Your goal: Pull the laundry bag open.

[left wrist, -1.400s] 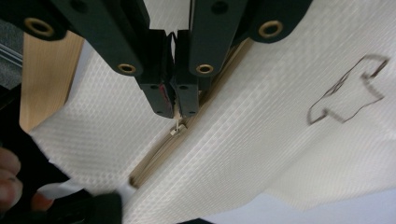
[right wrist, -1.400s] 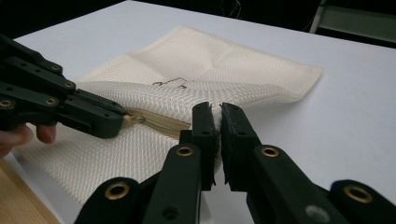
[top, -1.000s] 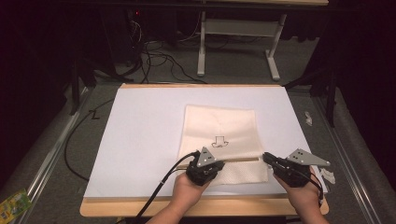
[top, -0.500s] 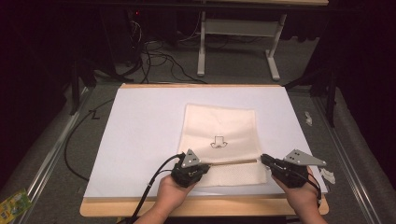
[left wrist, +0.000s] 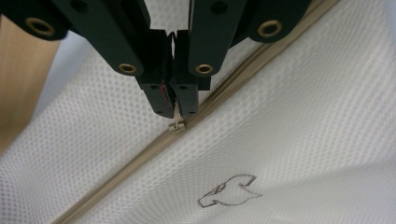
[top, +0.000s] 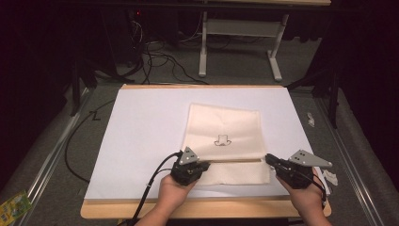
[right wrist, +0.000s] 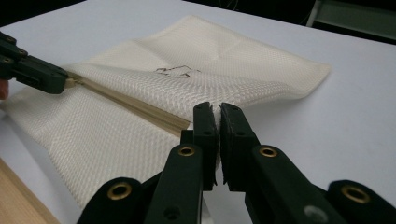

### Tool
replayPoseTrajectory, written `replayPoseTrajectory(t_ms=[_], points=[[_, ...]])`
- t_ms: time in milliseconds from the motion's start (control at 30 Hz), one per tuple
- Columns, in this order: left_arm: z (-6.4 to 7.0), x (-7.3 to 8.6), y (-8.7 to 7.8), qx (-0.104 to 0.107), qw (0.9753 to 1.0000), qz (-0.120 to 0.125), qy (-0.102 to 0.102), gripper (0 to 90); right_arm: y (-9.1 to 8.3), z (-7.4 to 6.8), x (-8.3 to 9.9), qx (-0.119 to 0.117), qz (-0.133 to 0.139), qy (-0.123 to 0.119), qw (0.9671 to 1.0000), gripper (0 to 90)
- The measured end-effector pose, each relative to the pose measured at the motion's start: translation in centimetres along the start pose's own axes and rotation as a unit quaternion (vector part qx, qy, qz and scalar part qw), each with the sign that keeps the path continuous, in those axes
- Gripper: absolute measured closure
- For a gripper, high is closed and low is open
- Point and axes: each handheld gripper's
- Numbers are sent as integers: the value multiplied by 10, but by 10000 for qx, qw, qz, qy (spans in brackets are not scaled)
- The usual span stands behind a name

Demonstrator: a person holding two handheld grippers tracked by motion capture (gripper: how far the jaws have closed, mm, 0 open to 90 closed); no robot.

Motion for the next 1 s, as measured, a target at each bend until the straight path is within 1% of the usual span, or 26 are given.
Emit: replayPoseTrajectory(t_ms=[33, 67, 100, 133, 167, 267, 300, 333, 400, 467, 600, 667, 700, 767, 867, 933, 1000], points=[[-5, 3, -4, -73, 10000, -44, -49, 880, -1, 3, 1, 36, -11, 37, 10000, 875], [-10, 7, -7, -136, 9998, -38, -163, 880, -1, 7, 2, 88, -9, 77, 9999, 875], [-18, 13, -12, -158, 9994, -81, -294, 880, -2, 11, 3, 154, 2, 166, 9997, 875], [-23, 17, -16, -223, 9991, -130, -349, 879, -4, 17, 5, 142, 18, 294, 9995, 874], [-28, 20, -20, -264, 9987, -192, -381, 879, -5, 19, 6, 191, 24, 323, 9993, 874], [-45, 32, -34, -417, 9968, -345, -596, 878, -5, 22, 8, 209, -13, 349, 9992, 873], [-48, 34, -38, -433, 9967, -364, -581, 878, -5, 22, 9, 190, -22, 360, 9992, 873], [-49, 36, -42, -416, 9968, -353, -584, 878, -5, 22, 9, 167, -32, 367, 9992, 873], [-47, 38, -45, -463, 9970, -363, -499, 878, -3, 21, 10, 138, -78, 309, 9994, 872], [-47, 41, -45, -454, 9971, -314, -523, 877, -1, 19, 9, 158, -66, 281, 9995, 871], [-46, 42, -48, -305, 9987, -98, -400, 874, -4, 21, 10, 150, -4, 251, 9996, 867], [-46, 42, -52, -205, 9989, 57, -415, 873, -7, 23, 12, 74, 12, 307, 9995, 864], [-46, 43, -53, -181, 9990, 84, -404, 873, -8, 24, 13, 60, 10, 253, 9997, 862], [-45, 43, -53, -192, 9993, 41, -331, 872, -8, 24, 14, 39, -30, 255, 9997, 860], [-44, 44, -51, -225, 9992, -12, -318, 871, -7, 24, 16, -6, -87, 257, 9996, 858], [-44, 45, -48, -204, 9993, -89, -311, 870, -5, 24, 18, -3, -135, 231, 9996, 856], [-42, 48, -44, -197, 9992, -186, -281, 869, -4, 25, 20, 0, -242, 257, 9994, 851]])
Point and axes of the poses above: each handheld gripper's, and its own axes: y roughly forward along the jaws, x roughly out of its underside, z roughly to its right
